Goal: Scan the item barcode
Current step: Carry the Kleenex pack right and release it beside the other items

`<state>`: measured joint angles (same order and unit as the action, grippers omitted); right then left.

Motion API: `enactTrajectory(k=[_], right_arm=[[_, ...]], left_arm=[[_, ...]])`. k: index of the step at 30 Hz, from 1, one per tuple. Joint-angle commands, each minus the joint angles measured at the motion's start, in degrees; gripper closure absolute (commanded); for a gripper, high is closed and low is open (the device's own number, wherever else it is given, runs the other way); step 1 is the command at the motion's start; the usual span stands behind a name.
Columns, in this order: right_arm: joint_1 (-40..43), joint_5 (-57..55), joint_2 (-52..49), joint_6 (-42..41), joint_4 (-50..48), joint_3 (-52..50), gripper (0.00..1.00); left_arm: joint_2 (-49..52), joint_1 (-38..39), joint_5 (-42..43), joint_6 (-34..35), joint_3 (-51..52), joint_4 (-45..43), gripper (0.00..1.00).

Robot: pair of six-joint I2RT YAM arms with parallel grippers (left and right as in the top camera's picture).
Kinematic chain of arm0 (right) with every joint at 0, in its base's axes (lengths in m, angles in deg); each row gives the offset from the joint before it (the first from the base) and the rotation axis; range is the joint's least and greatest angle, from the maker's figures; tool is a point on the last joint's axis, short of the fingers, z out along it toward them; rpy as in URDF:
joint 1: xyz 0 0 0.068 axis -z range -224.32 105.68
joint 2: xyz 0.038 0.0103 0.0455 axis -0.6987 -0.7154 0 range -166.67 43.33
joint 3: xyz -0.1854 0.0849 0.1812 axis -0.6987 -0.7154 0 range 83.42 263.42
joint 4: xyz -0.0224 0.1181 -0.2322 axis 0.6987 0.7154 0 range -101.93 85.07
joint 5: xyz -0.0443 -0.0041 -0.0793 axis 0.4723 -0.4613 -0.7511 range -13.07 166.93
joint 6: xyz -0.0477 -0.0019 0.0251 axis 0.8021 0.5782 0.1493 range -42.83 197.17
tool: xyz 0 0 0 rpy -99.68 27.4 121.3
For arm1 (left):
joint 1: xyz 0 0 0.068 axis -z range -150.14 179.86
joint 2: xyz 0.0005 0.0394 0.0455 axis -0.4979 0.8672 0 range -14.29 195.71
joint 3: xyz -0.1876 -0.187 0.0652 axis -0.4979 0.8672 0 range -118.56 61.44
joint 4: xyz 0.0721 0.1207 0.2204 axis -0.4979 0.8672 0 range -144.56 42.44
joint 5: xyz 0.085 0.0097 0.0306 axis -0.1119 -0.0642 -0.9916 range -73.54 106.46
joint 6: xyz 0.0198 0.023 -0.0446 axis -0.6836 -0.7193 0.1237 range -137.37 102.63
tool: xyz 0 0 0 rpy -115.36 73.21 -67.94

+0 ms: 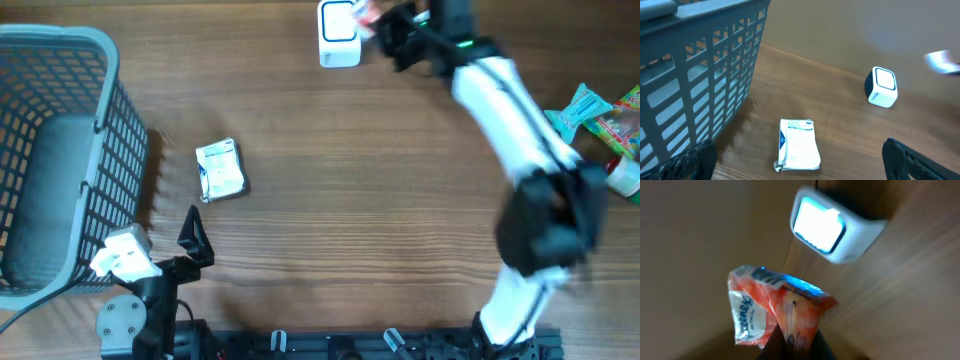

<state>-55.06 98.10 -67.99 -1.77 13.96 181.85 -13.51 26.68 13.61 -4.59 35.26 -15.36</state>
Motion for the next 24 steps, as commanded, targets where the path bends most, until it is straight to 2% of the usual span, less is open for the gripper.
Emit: enactTrajectory(k=[1,4,5,10,14,16,17,18,20,21,24], right_arm=[[6.1,-26.8,11.8,7.4,17.5,0.8,0.96],[15.5,-40.9,14.5,8.1,32.2,0.7,0.95],[18.8,-43.2,14.0,9.7,33.4,0.1,0.96],[33.2,-44.2,4.4,21.9,25.3,-5.2,0.95],[37.7,-41.4,-7.0,22.0,22.8,-5.3,0.95],[38.0,-41.6,-9.1,22.0,21.8,-5.3,0.95],[38.0,-41.6,-8.9,22.6,21.3,-5.0,0.63],[38.0,-40.6,-8.3,26.4,20.9,-3.3,0.00],[37.7,-32.6,-6.5,40.2,21.6,2.4,0.00],[37.4,-27.1,-5.2,44.4,23.1,5.3,0.00],[35.2,-5.5,0.2,44.5,27.1,8.8,0.00]], left_arm=[[-0.3,-0.4,0.9,0.1,0.3,-0.3,0.00],[-0.3,-0.4,0.9,0.1,0.3,-0.3,0.00],[-0.3,-0.4,0.9,0.1,0.3,-0.3,0.00],[-0.3,-0.4,0.9,0.1,0.3,-0.3,0.00],[-0.3,-0.4,0.9,0.1,0.3,-0.3,0.00],[-0.3,-0.4,0.9,0.1,0.3,-0.3,0.00],[-0.3,-0.4,0.9,0.1,0.3,-0.3,0.00],[-0.3,-0.4,0.9,0.1,0.3,-0.3,0.00],[-0.3,-0.4,0.9,0.1,0.3,-0.3,0.00],[-0.3,-0.4,0.9,0.1,0.3,-0.3,0.00],[-0.3,-0.4,0.9,0.1,0.3,-0.3,0.00]])
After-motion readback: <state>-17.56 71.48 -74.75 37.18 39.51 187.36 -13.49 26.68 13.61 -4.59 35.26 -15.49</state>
